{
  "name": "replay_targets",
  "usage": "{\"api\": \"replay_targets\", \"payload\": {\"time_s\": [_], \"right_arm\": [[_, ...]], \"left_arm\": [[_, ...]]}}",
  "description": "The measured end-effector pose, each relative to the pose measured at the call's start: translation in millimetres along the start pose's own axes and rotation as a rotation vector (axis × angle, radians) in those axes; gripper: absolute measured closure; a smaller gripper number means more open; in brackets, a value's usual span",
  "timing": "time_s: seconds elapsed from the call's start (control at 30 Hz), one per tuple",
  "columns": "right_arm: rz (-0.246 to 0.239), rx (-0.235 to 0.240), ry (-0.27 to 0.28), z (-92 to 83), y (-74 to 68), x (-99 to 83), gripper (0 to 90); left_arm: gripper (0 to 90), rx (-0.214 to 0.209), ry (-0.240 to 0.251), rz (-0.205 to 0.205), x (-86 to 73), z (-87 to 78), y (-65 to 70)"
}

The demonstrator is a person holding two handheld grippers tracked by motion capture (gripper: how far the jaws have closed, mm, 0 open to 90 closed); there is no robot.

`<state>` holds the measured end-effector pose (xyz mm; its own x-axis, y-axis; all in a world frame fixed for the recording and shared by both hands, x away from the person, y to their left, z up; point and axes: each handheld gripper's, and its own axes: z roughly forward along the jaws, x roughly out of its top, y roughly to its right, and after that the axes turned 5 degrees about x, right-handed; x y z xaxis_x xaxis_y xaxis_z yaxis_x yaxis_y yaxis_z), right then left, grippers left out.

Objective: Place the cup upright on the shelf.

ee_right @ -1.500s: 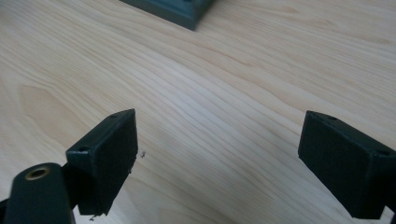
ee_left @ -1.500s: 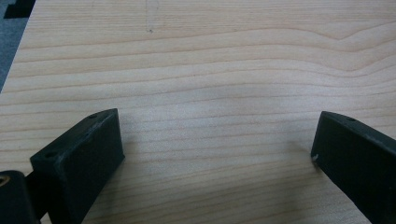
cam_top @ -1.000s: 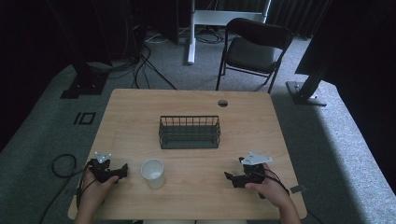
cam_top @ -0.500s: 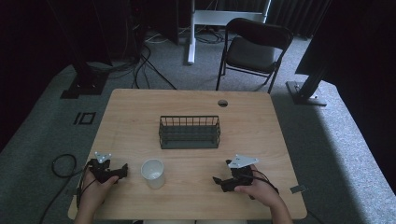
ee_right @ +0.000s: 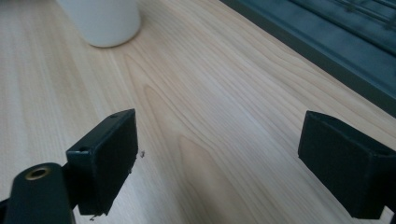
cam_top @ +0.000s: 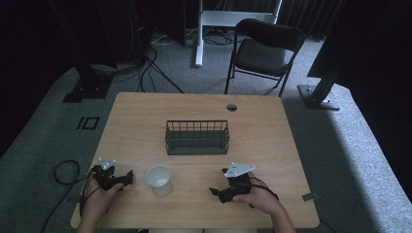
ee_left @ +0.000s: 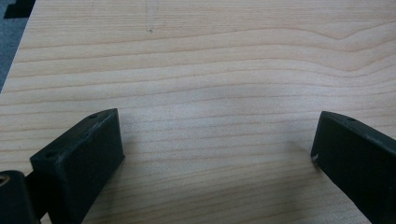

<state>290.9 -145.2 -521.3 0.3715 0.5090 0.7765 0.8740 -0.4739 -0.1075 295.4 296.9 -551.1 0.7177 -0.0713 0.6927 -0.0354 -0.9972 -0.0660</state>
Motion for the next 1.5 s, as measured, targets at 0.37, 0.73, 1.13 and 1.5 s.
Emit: {"api": "replay_targets", "payload": {"time_s": [0.37, 0.73, 1.13, 1.5], "right_arm": [[-0.030, 0.047, 0.002, 19.5, -12.6, 13.5, 11.8], [-0.064, 0.087, 0.014, 37.1, -23.4, 28.9, 11.8], [-0.102, 0.121, 0.038, 53.6, -35.3, 44.7, 11.8], [-0.126, 0.168, 0.047, 71.5, -47.6, 58.3, 11.8]], "left_arm": [[2.5, 0.000, -0.001, 0.000, 0.0, -0.1, 0.0], [2.5, 0.000, 0.000, 0.000, 0.0, 0.0, 0.0], [2.5, 0.000, 0.000, 0.000, 0.0, 0.0, 0.0], [2.5, 0.000, 0.000, 0.000, 0.0, 0.0, 0.0]]}}
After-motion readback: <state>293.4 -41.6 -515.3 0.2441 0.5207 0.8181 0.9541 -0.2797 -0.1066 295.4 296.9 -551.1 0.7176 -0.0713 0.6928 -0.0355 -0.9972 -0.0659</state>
